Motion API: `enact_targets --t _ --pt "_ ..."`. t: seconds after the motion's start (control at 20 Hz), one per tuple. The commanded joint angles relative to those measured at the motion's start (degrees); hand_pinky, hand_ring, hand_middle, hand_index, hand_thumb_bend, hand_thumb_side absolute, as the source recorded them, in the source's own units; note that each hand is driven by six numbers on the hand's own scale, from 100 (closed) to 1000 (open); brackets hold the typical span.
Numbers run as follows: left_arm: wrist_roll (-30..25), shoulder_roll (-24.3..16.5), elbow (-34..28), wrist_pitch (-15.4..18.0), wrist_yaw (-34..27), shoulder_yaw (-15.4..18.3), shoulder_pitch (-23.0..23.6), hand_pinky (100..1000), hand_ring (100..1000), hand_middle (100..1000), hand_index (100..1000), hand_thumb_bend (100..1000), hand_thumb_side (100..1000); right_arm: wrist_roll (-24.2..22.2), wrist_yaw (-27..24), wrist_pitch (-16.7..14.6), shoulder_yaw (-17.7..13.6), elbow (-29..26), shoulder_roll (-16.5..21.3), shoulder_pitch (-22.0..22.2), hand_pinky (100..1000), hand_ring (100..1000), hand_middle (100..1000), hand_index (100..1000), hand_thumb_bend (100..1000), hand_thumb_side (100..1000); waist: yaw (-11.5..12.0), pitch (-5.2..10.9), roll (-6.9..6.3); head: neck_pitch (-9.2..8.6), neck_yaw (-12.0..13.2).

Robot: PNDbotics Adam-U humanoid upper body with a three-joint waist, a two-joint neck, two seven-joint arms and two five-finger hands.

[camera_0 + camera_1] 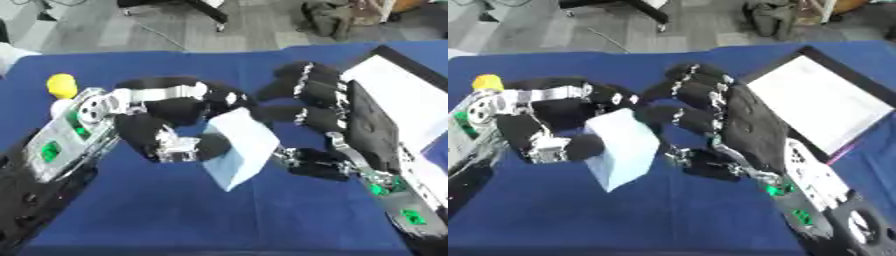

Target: Pick up the objects with one hand, pass them to the other hand, and then place them into the box on the other side of the table.

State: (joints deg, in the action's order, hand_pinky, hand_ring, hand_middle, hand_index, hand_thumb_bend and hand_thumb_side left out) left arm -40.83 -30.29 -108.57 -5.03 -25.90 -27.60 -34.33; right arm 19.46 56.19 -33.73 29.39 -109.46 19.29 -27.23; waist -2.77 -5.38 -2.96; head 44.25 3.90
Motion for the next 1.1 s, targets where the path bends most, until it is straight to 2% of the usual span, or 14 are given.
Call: enact_targets --t 0.05,0.25,0.3,0.35,0.5,0.6,0.7,0.9,1.1 --pt "1.2 -0.2 -1.8 0.2 -2.0 1.3 -1.7 816 690 720 727 100 441 -1.7 1.4 -0.4 0.2 0.2 1.1 -0.1 707 636 680 585 279 100 0.0 0.55 0.09 -0.14 -0.1" --pt "2.3 -0.5 -1.7 -0.1 -2.5 1.8 -1.6 812 663 692 703 100 422 -4.1 2.7 -1.0 0.5 -1.7 1.8 0.2 734 685 734 766 370 100 0.0 0.49 0.13 -0.14 0.1" --pt "2.5 -0.6 -1.8 -0.1 -2.7 1.9 -1.6 812 662 690 702 100 422 -4.8 3.1 -0.9 0.5 -2.0 1.9 0.3 736 688 737 774 373 100 0.0 0.49 0.13 -0.14 0.1" --pt "2.7 -0.7 -1.8 -0.1 -3.0 2.0 -1.6 811 654 683 696 100 421 -5.5 3.6 -0.7 0.4 -2.1 2.0 0.4 749 709 759 833 391 100 0.0 0.49 0.11 -0.14 0.2" --pt "3.1 -0.9 -2.0 -0.4 -3.6 2.2 -1.6 809 645 674 689 100 422 -7.6 5.4 -0.2 0.3 -2.2 2.2 0.6 772 747 800 919 432 100 0.0 0.48 0.07 -0.14 0.2" --pt "3.3 -1.0 -2.1 -0.5 -3.8 2.3 -1.5 808 639 668 684 100 421 -9.0 6.4 0.0 0.6 -2.2 2.2 0.6 786 768 824 952 462 100 0.0 0.48 0.06 -0.14 0.1" --pt "3.5 -0.9 -2.0 -0.7 -4.0 2.3 -1.5 807 633 662 679 100 421 -9.9 7.0 0.1 0.9 -2.0 2.1 0.6 799 786 841 975 497 146 0.1 0.5 0.09 -0.14 0.1" --pt "3.9 -0.9 -1.9 -0.8 -4.3 2.5 -1.6 804 617 644 664 100 404 -10.6 7.6 1.3 0.7 -2.3 2.2 0.6 815 806 856 997 546 210 0.0 0.51 0.13 -0.14 0.3" --pt "4.2 -1.1 -1.7 -0.7 -4.8 2.9 -1.5 804 613 638 658 100 396 -10.3 7.6 2.9 0.5 -2.5 2.2 0.9 813 806 857 1000 592 225 0.0 0.43 0.07 -0.14 0.4"
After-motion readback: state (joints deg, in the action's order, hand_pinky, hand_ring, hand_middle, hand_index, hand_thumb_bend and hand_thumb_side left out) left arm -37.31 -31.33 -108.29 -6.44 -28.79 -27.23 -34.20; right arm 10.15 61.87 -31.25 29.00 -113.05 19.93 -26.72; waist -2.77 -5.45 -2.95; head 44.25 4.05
